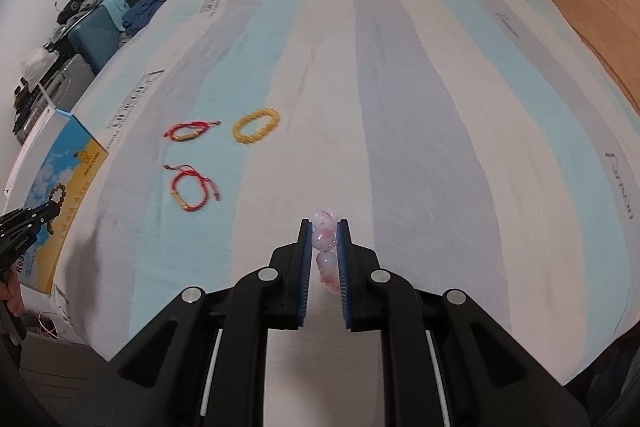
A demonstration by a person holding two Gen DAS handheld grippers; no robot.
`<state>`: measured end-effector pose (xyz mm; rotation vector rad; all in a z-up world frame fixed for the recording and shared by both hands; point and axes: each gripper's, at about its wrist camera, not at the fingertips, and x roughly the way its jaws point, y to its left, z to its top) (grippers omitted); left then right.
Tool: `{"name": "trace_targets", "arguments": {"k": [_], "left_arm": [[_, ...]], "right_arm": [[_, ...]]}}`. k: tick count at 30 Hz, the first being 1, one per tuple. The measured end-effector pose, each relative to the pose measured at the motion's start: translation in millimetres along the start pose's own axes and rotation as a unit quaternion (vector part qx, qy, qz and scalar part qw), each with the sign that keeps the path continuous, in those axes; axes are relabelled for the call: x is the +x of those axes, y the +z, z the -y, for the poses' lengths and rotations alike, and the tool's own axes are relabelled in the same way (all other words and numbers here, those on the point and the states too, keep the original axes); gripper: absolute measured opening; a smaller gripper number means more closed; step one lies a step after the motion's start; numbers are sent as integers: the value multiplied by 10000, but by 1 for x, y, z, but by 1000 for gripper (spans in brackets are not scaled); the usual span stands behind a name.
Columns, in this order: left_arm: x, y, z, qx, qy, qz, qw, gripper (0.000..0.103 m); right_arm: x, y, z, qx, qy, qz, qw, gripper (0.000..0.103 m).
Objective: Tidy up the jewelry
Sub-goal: 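Carry the wooden bracelet with the left tool while the right tool carries the pink bracelet into the box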
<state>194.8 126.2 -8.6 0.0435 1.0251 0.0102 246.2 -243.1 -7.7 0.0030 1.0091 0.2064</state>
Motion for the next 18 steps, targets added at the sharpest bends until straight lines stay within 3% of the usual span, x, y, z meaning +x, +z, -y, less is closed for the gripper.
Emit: {"name": "trace_targets", "arguments": {"k": [18], "left_arm": [[-68,-5,-54,-218,158,180,9995,8]], "right_arm": [[-41,35,-111,-584,272,336,9974,11]]}}
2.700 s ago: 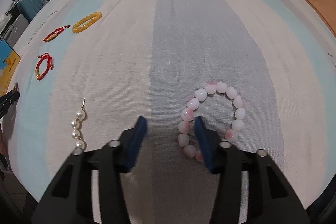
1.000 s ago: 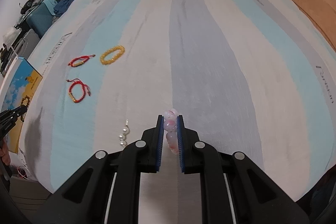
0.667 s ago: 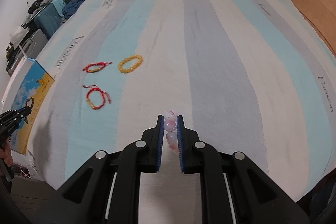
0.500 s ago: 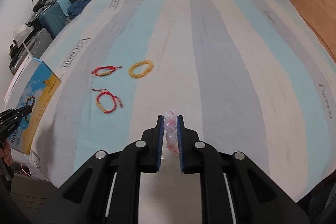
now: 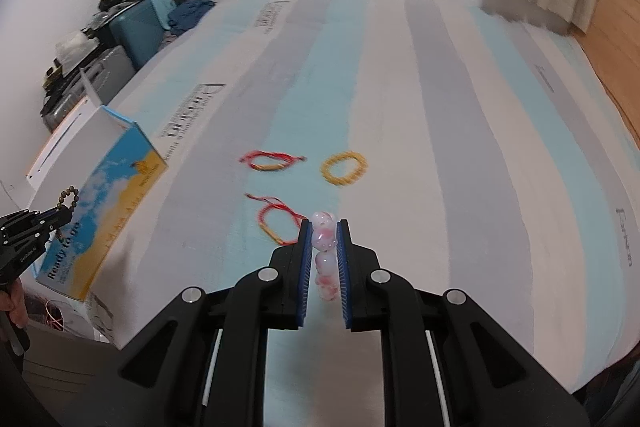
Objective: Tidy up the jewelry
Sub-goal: 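Carry the wooden bracelet with the left tool while the right tool carries the pink bracelet into the box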
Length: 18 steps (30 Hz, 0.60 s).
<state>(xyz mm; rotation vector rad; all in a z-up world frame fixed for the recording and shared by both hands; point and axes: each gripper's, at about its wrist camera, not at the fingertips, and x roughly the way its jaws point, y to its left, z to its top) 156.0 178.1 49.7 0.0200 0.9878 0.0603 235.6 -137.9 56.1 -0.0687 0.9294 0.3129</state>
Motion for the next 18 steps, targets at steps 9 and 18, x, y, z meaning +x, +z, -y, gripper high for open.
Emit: {"name": "trace_targets", "arguments": {"k": [9,18], "left_arm": [[-37,0,-43,-179,163,182,9995,8],[-61,-5,-90,-318,261,221,9989,8]], "right_arm": [[-14,28,-70,-348,257,185,9989,11],[-23,55,-153,-769,503,336,9952,11]]}}
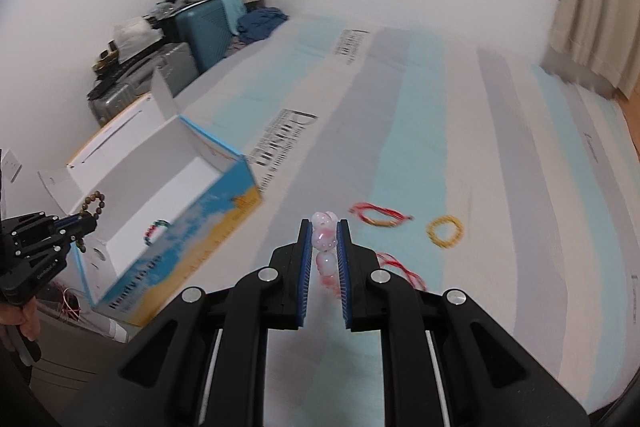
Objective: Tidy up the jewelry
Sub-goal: 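Carry the wooden bracelet with the left tool while the right tool carries the pink bracelet into the box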
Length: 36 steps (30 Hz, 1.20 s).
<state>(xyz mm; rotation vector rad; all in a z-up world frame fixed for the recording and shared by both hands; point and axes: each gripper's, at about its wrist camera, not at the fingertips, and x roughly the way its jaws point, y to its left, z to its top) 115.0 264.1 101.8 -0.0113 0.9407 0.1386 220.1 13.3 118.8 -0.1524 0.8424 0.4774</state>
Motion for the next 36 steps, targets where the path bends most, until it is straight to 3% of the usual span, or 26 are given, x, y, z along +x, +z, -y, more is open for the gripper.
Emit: {"name": "trace_targets", "arguments": {"k": [18,26,36], "left_arm": [[-3,-6,-91,-405,192,-96,9989,8],[29,-14,-109,-518,58,-359,9980,8],[86,-26,-120,-625,-127,-880,9941,8]], "right_arm": [[38,47,-161,-857,642,-4,9943,11],[73,45,-221,-1287,791,-266,9882,11],[133,28,-246,-1468,892,-936,9807,11]]}}
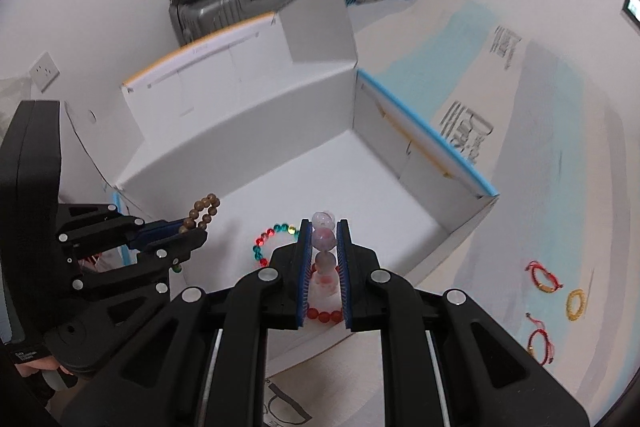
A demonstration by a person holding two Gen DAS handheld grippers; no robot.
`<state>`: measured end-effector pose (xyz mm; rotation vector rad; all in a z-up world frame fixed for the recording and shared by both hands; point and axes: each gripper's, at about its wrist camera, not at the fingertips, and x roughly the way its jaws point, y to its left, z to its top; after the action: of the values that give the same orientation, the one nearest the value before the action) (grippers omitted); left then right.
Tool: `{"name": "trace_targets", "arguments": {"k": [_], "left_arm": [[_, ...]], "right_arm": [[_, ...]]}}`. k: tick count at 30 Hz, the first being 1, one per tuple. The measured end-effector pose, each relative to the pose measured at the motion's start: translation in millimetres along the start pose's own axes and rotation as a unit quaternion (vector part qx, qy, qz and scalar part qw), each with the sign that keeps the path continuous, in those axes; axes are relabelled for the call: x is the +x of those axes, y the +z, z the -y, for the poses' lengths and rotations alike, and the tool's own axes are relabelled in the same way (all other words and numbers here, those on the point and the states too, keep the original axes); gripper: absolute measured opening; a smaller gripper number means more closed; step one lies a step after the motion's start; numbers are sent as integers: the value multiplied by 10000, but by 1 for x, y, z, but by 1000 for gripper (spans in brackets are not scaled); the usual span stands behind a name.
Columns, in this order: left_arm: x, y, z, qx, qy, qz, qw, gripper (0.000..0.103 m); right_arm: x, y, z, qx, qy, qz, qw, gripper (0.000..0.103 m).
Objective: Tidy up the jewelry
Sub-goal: 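Carry the wooden bracelet with the left tool while the right tool carries the pink bracelet into the box, then open both tools to drop the two bracelets into the box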
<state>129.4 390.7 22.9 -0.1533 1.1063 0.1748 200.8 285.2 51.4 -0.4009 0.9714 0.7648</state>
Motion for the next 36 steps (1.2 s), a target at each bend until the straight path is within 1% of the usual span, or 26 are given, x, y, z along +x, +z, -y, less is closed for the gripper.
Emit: {"name": "trace_targets", "arguments": {"k": [3,8,14,17,23,27,29,31,33,34,36], "left_arm": [[16,0,-3,-34,-44,-210,9998,8],[43,1,-3,45,-94,-602,9981,8],[71,-1,-2,178,-95,-1088,9939,8],[80,-1,-1,224,-36,-1227,9922,8],[92,-1,-1,256,-29,-1497,9884,10],[91,2,0,300,70,-1483,9885,11],[90,3,0,268,84,-1451,9890,14],[89,2,-1,254,85,-1390,9899,19],[86,1,-1,222,72,-1307,9911,20],[84,1,-1,214,80,-1257,9918,22],[78,0,-3,156,100,-1106,9937,26]], "right_arm": [[20,-3,-1,-78,42,-243,9997,11],[49,-5,-2,-124,140,-592,9981,11],[76,-8,-8,-243,141,-958,9950,11],[84,-7,-9,-279,118,-1055,9940,11],[99,-10,-13,-326,124,-1274,9912,11],[103,-15,-13,-300,139,-1320,9907,13],[102,-16,-13,-277,149,-1306,9909,13],[101,-17,-13,-251,126,-1297,9912,13],[100,-18,-11,-230,129,-1271,9915,18],[99,-19,-11,-229,125,-1253,9918,20],[95,-19,-8,-186,129,-1159,9930,34]]}}
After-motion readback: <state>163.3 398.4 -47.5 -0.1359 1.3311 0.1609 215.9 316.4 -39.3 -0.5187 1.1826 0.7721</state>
